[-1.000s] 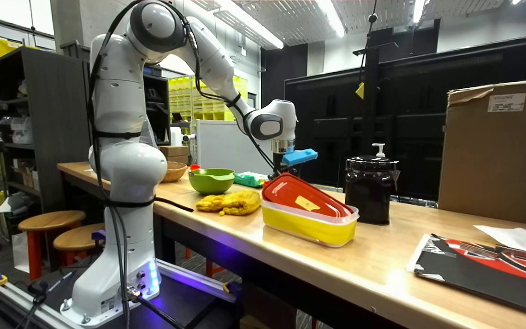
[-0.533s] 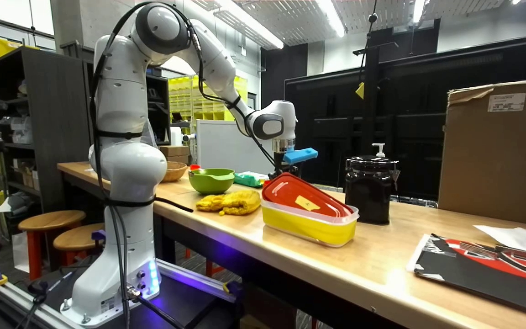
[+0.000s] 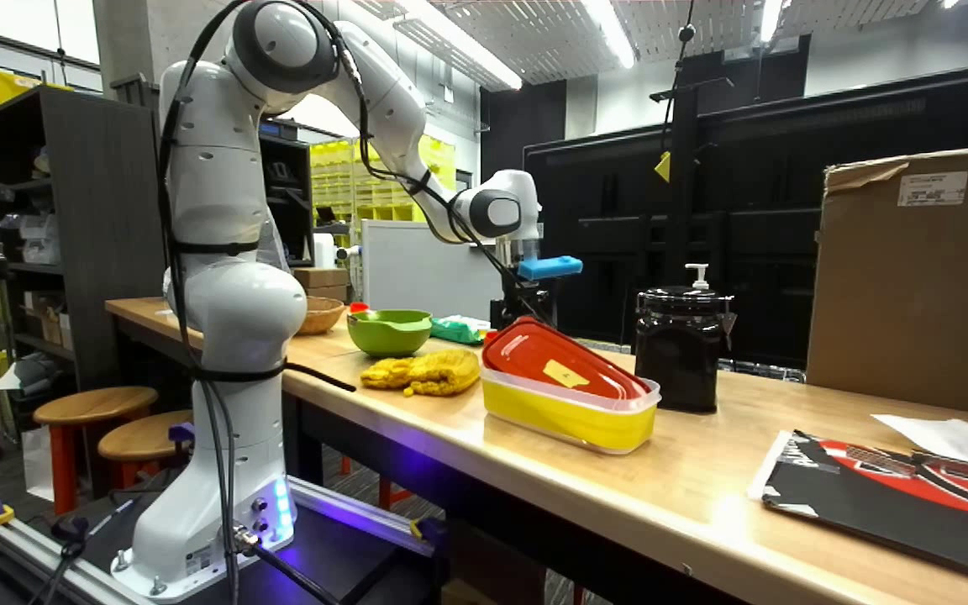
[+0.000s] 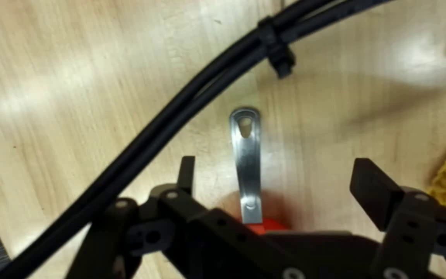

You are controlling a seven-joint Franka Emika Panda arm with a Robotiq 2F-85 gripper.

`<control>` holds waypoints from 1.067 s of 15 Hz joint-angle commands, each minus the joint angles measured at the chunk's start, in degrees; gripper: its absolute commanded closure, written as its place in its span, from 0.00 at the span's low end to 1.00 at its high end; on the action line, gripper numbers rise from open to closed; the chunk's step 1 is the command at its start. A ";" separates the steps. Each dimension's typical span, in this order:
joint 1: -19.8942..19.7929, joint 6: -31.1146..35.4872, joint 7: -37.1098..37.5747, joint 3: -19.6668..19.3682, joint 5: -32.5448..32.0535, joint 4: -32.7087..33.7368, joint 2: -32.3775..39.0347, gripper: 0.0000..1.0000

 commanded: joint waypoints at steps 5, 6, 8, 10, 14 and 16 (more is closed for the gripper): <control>0.50 -21.64 3.27 2.16 0.79 2.91 -11.95 0.00; 0.92 -23.15 3.98 2.58 0.80 3.08 -13.38 0.00; 2.24 -25.72 3.82 3.52 1.11 3.36 -16.07 0.00; 3.94 -27.72 2.47 4.31 1.70 3.45 -18.25 0.00; 7.74 -32.51 0.06 5.54 2.82 3.89 -21.54 0.00; 9.29 -34.62 -1.91 5.97 2.48 3.79 -23.02 0.00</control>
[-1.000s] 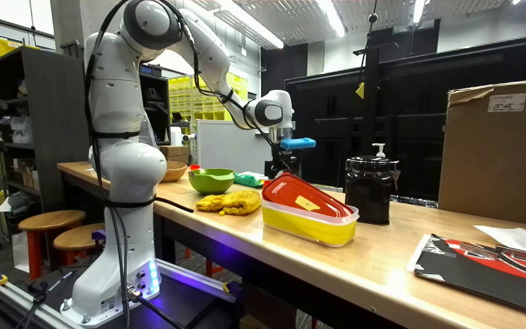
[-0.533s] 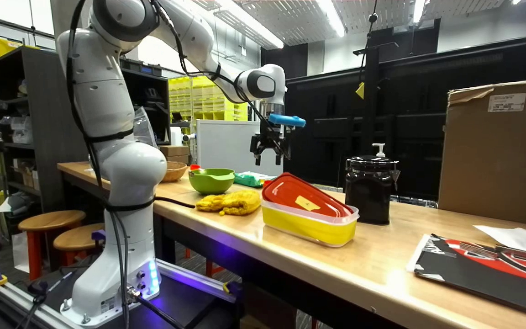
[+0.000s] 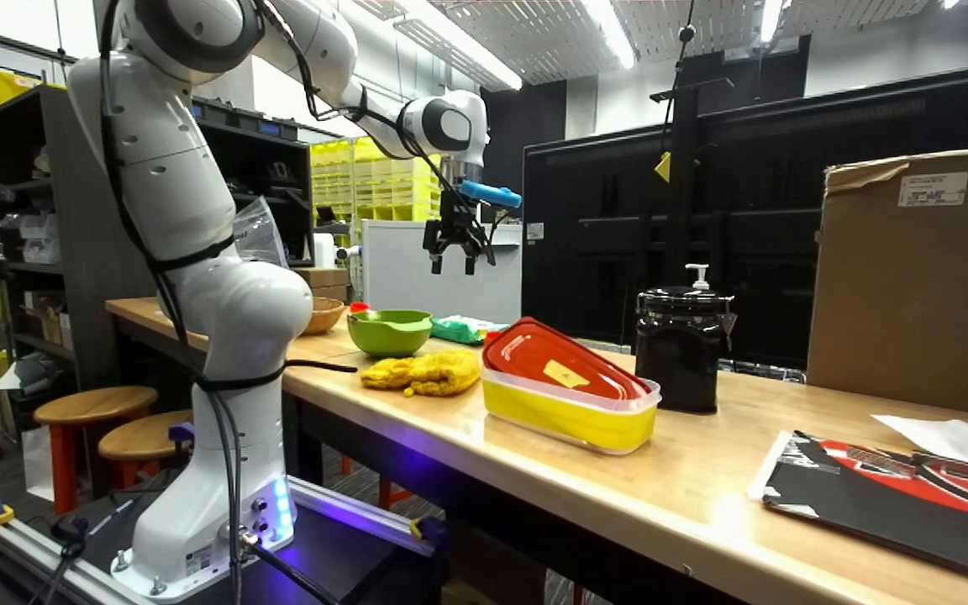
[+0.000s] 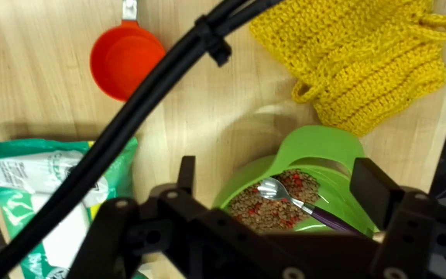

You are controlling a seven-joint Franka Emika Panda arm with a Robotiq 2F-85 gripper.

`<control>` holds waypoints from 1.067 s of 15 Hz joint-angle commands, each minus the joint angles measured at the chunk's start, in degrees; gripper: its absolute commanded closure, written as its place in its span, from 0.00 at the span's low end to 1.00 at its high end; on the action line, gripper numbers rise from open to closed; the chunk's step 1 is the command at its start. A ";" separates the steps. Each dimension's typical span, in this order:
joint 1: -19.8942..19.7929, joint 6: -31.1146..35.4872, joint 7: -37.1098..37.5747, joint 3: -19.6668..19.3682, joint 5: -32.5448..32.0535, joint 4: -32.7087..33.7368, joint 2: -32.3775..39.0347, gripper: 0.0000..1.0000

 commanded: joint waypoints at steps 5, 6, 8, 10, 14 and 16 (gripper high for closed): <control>2.66 -7.52 -5.16 1.09 -1.16 -2.04 -8.13 0.00; 2.36 -7.99 -5.22 0.95 -1.43 -3.07 -9.68 0.00; 1.63 -8.66 -4.87 0.21 -1.70 -5.19 -12.97 0.00; 0.67 -9.38 -5.27 -1.13 -2.66 -6.94 -15.98 0.00; -2.71 -11.13 -8.84 -6.62 -8.60 -8.24 -20.86 0.00; -4.78 -11.76 -12.53 -10.67 -12.77 -7.12 -21.80 0.00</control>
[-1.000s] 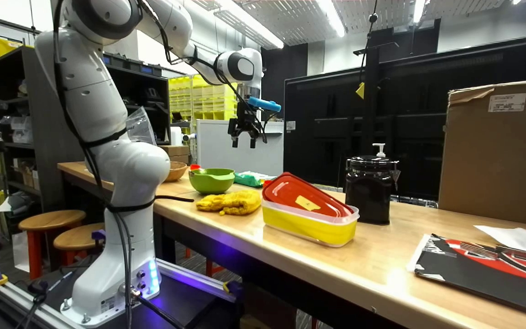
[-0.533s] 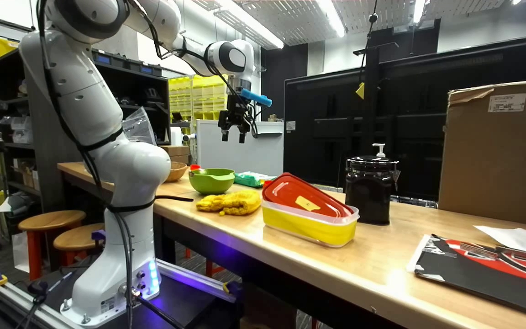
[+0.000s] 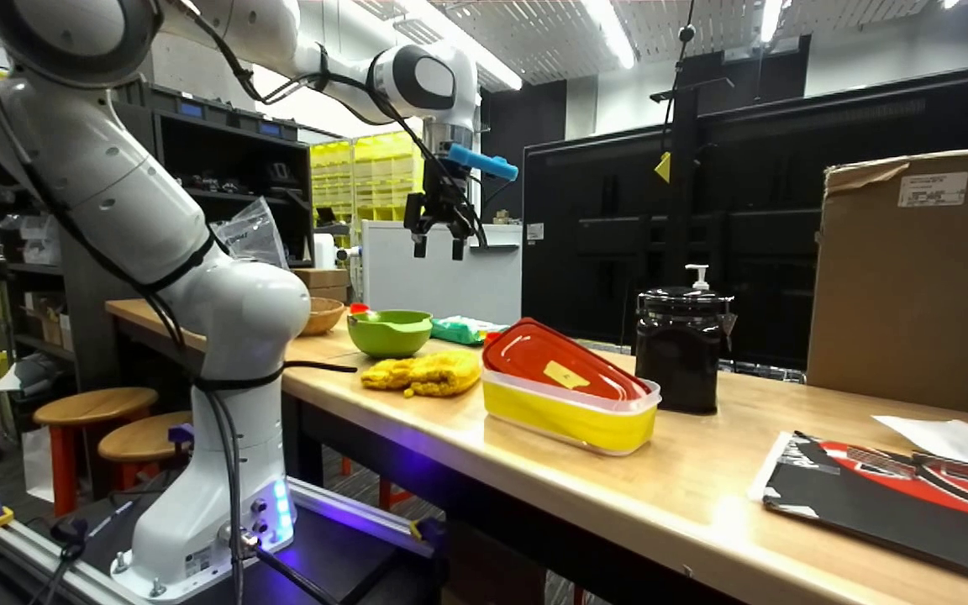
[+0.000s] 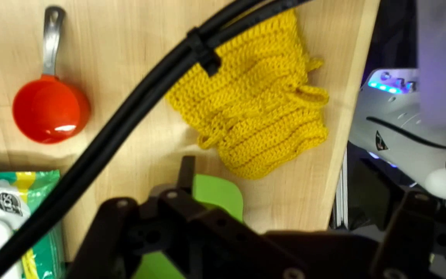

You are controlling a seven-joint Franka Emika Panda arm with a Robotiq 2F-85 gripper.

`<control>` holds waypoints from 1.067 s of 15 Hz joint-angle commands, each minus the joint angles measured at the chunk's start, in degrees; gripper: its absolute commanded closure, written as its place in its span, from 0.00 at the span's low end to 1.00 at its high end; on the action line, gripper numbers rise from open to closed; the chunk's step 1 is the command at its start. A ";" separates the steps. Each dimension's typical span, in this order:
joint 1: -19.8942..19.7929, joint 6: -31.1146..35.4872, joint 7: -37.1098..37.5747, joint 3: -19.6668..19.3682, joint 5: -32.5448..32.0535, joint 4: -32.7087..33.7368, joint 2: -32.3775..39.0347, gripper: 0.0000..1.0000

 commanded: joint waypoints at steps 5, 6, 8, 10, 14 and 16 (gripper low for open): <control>-5.97 -1.40 -15.54 -14.91 -12.42 7.16 0.08 0.00; -5.92 -1.12 -17.05 -16.68 -12.95 8.82 1.35 0.00; -4.91 -0.82 -19.74 -20.07 -13.14 12.36 4.20 0.00; -3.93 -0.66 -22.08 -22.87 -12.51 16.30 7.97 0.00; -5.99 0.15 -21.73 -21.95 -11.48 14.15 6.80 0.00; -6.03 0.15 -21.73 -21.84 -11.49 13.76 6.82 0.00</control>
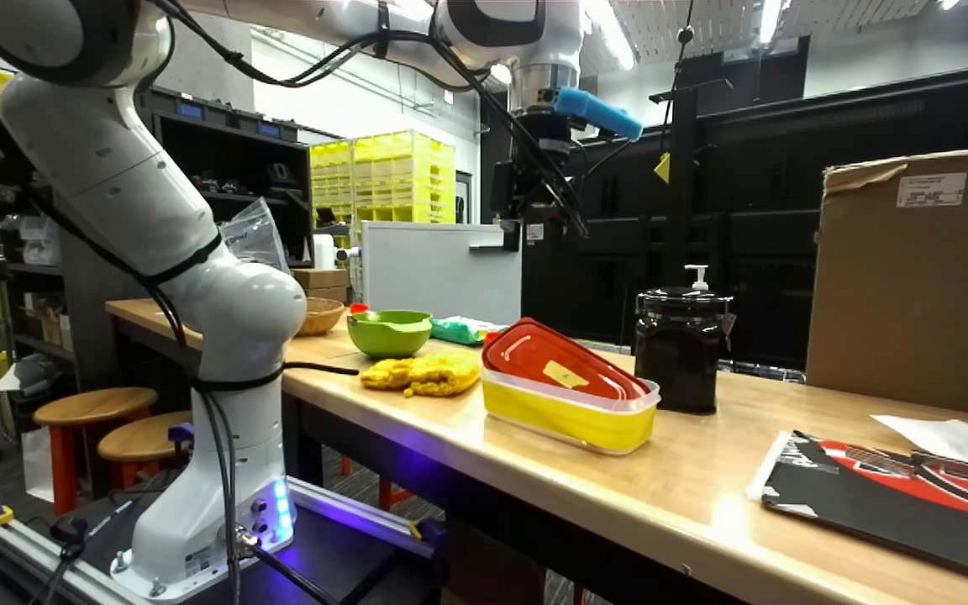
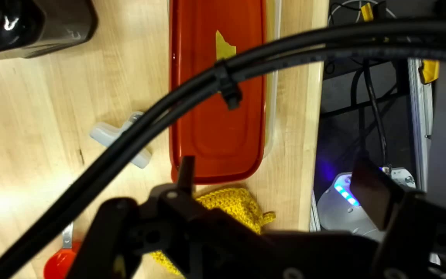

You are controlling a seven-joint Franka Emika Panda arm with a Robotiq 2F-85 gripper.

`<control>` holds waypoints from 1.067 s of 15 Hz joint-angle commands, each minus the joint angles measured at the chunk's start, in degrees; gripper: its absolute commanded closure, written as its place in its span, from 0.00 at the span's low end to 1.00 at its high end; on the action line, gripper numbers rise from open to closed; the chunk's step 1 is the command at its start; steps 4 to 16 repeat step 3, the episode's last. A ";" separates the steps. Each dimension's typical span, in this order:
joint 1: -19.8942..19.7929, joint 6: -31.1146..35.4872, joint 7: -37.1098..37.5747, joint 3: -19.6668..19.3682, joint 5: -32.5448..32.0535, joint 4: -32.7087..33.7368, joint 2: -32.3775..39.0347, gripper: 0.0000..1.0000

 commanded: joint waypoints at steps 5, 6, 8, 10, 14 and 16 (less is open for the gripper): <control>-1.41 0.18 -0.75 0.94 0.81 0.16 0.60 0.00; -1.41 0.18 -0.75 0.94 0.81 0.16 0.60 0.00; -1.41 0.18 -0.75 0.94 0.81 0.16 0.60 0.00; -1.41 0.18 -0.75 0.94 0.81 0.16 0.60 0.00; -1.41 0.18 -0.75 0.94 0.81 0.16 0.60 0.00; -1.41 0.18 -0.75 0.94 0.81 0.16 0.60 0.00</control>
